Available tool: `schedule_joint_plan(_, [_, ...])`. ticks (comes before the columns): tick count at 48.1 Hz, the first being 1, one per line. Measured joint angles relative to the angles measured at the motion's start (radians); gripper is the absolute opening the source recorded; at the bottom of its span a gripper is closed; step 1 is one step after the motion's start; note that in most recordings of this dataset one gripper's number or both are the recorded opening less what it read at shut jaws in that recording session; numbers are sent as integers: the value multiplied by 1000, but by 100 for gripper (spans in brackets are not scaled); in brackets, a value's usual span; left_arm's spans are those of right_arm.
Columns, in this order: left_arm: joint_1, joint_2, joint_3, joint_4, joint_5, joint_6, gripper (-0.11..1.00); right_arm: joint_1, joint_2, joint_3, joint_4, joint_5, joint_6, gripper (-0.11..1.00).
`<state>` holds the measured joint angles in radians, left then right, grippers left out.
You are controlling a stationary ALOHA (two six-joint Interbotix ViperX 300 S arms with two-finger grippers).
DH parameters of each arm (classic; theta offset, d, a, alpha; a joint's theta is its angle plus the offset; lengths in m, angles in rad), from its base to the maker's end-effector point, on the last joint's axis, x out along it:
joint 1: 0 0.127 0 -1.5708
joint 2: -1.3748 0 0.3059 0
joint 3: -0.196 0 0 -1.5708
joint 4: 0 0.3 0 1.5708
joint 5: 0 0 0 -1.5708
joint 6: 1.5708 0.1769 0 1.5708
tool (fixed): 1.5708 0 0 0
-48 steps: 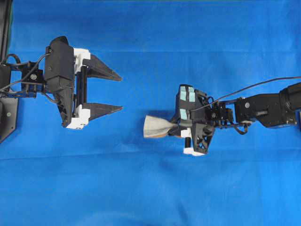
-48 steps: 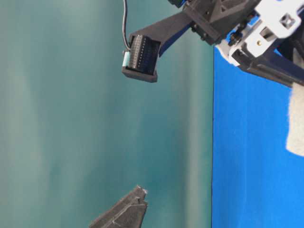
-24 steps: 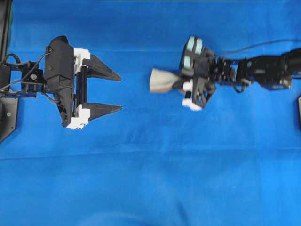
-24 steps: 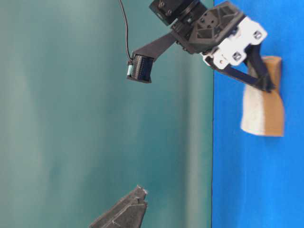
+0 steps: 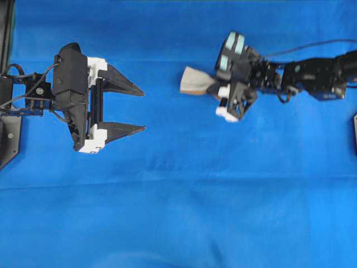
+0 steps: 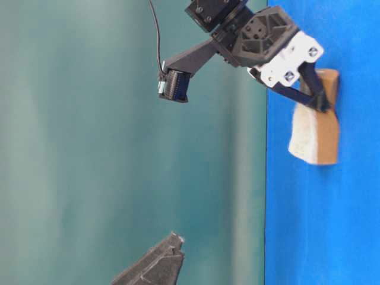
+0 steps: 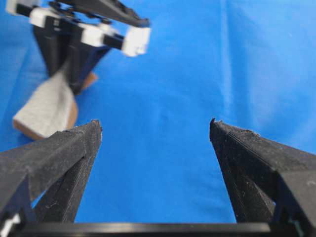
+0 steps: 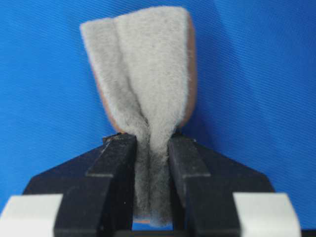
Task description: Hand over the sponge with the left arm and wipe it with the right arm.
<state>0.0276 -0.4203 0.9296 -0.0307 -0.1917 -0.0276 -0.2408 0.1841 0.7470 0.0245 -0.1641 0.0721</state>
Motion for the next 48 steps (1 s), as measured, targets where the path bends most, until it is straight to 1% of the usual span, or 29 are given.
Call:
schedule_joint_plan(9, [0,0,0,0,2,3,86,153,0,-3,38,0,32,23])
schedule_joint_plan(15, [0,0,0,0,0,2,86,259,2,-15,43,0,52,23])
schedule_joint_plan(20, [0,0,-2,0,0,3,86,322,5,-25,44,0,71,23])
schedule_joint_plan(25, [0,0,0,0,0,3,86,354,11,-32,46,2,83,23])
schedule_joint_plan(30, [2,0,0,0,0,3,86,353,11,-34,46,2,83,23])
schedule_joint_plan(34, [2,0,0,0,0,3,86,330,11,-32,43,3,72,23])
schedule_joint_plan(42, [2,0,0,0,0,0,86,222,11,-17,26,20,60,23])
schedule_joint_plan(48, [0,0,0,0,2,-2,86,141,11,-8,-2,21,57,23])
